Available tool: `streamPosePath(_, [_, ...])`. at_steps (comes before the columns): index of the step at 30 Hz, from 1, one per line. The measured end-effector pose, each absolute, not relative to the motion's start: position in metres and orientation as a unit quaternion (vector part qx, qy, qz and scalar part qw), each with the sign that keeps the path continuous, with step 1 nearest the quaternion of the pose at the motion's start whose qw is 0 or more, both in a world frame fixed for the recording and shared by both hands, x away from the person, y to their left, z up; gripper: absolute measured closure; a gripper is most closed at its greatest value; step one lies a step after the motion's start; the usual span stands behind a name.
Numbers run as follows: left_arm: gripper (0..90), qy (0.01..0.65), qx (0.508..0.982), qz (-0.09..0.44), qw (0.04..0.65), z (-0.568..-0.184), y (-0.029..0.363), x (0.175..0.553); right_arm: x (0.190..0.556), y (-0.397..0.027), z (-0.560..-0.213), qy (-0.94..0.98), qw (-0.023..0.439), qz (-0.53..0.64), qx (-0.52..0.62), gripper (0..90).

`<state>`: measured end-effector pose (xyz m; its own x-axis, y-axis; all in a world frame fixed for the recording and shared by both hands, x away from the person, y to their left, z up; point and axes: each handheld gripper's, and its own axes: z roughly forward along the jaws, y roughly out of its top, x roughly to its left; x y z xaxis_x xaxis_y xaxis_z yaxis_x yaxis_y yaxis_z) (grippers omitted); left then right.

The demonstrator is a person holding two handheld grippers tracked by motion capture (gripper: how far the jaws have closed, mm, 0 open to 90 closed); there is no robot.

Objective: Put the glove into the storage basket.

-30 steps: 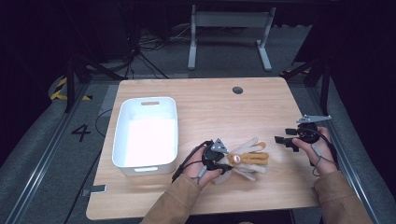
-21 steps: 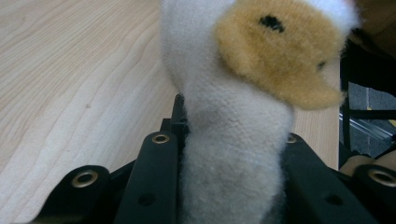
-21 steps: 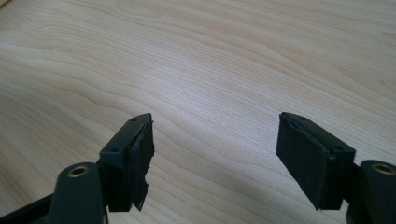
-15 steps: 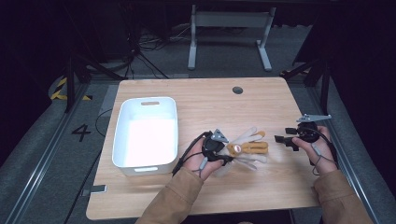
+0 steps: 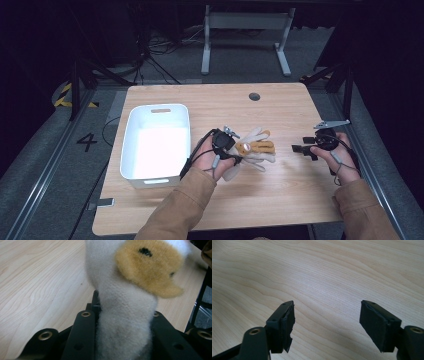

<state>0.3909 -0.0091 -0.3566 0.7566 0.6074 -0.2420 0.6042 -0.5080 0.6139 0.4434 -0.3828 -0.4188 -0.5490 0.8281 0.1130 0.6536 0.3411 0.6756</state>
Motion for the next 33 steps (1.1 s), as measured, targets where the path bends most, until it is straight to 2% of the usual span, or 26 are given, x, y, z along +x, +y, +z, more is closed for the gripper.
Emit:
streamPosePath(14, [72.9, 0.401, 0.859, -0.001, 0.319, -0.329, 0.005, 0.395, 0.461, -0.374, -0.416, 0.834, 0.133, 0.314, 0.434, 39.5])
streamPosePath(24, [72.8, 0.432, 0.846, -0.013, 0.311, -0.322, 0.018, 0.402, 0.470, -0.369, -0.418, 0.834, 0.111, 0.324, 0.433, 39.6])
streamPosePath(33, [72.7, 0.482, 0.822, -0.014, 0.303, -0.311, 0.033, 0.407, 0.473, -0.365, -0.419, 0.842, 0.113, 0.314, 0.424, 39.6])
